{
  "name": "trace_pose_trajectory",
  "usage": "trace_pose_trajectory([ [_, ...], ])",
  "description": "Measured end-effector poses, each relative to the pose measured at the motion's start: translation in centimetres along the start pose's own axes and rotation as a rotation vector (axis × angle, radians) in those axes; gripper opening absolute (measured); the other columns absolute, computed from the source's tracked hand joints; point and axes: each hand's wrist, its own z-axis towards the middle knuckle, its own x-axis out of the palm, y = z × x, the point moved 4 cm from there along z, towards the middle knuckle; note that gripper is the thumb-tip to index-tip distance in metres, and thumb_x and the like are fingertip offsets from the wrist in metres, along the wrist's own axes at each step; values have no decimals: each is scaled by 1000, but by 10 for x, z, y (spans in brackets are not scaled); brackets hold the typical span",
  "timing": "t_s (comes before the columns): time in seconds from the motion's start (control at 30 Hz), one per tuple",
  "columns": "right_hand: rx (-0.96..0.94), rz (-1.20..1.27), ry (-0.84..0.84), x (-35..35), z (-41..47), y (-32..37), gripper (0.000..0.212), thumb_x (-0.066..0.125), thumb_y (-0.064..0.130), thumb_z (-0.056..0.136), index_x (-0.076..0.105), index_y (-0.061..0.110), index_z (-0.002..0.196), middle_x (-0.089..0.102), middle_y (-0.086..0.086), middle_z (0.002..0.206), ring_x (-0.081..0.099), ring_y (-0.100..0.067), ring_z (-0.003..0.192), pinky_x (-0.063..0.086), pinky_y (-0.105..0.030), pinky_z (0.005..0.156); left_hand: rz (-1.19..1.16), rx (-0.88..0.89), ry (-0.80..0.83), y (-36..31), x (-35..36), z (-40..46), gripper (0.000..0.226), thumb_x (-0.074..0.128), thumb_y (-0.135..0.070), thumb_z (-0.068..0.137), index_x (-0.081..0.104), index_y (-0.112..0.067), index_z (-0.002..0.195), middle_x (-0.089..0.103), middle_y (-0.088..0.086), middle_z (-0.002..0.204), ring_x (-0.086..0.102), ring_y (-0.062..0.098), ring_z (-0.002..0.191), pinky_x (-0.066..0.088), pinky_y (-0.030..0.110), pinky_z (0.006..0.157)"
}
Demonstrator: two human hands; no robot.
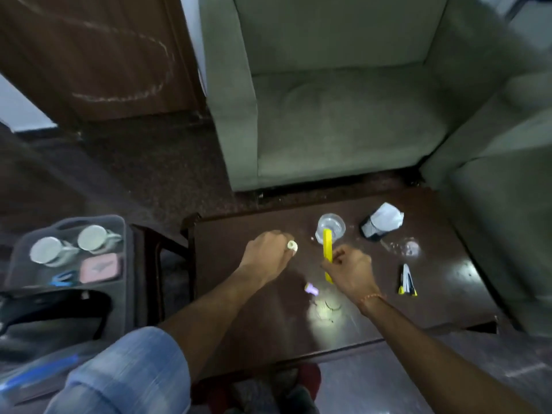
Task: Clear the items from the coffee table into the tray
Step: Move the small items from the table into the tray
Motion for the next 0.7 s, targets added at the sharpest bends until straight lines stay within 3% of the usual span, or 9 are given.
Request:
trace_pose_trajectory([
  [0.1, -94, -16, -54, -31, -19, 48, 21, 78, 25, 71, 60, 21, 61, 67, 5, 58, 68, -17, 64, 49, -24, 64, 41, 38, -18, 14, -65, -24, 23, 54, -39, 93, 64, -31, 111, 67, -2, 112, 63, 26, 107, 48, 36, 81],
  [0.17, -135, 22, -114, -55, -34, 82, 29, 79, 24, 70, 54, 26, 57, 59, 14, 52, 63, -10, 57, 40, -9, 55, 79, 51, -40, 23, -107, -43, 22, 55, -40, 92, 65, -33, 110, 68, -1, 111, 64, 26, 105, 48, 36, 79],
  [0.3, -189, 58, -219, -93, -56, 150, 26, 79, 29, 70, 55, 25, 60, 58, 15, 56, 57, -6, 57, 41, -22, 65, 143, 65, -108, 37, -178, -76, 21, 54, -40, 92, 65, -30, 107, 68, 2, 106, 65, 28, 100, 48, 37, 75],
  [0.4, -240, 60, -263, -108, -63, 198, 24, 77, 32, 68, 57, 23, 60, 59, 13, 55, 56, -2, 56, 46, -24, 65, 179, 65, -136, 44, -219, -91, 23, 56, -39, 92, 66, -27, 109, 68, 4, 104, 66, 28, 97, 46, 36, 72],
  [0.5, -292, 50, -214, -104, -63, 238, 21, 78, 31, 67, 59, 22, 65, 61, 12, 58, 60, -8, 58, 51, -24, 63, 222, 42, -139, 54, -247, -98, 23, 57, -38, 91, 67, -26, 108, 68, 4, 103, 66, 30, 96, 46, 36, 71],
  [0.6, -355, 25, -136, -83, -61, 269, 20, 78, 31, 67, 61, 21, 66, 61, 10, 58, 60, -9, 58, 41, -13, 54, 240, 3, -139, 70, -264, -106, 25, 56, -38, 91, 66, -27, 111, 68, 4, 106, 65, 31, 98, 50, 39, 77],
  [0.7, -409, -16, -19, -43, -59, 289, 20, 78, 32, 66, 62, 20, 67, 65, 6, 61, 64, -14, 64, 43, -20, 57, 210, -61, -143, 95, -271, -116, 22, 58, -36, 90, 67, -30, 109, 69, 4, 104, 66, 30, 97, 50, 39, 78],
])
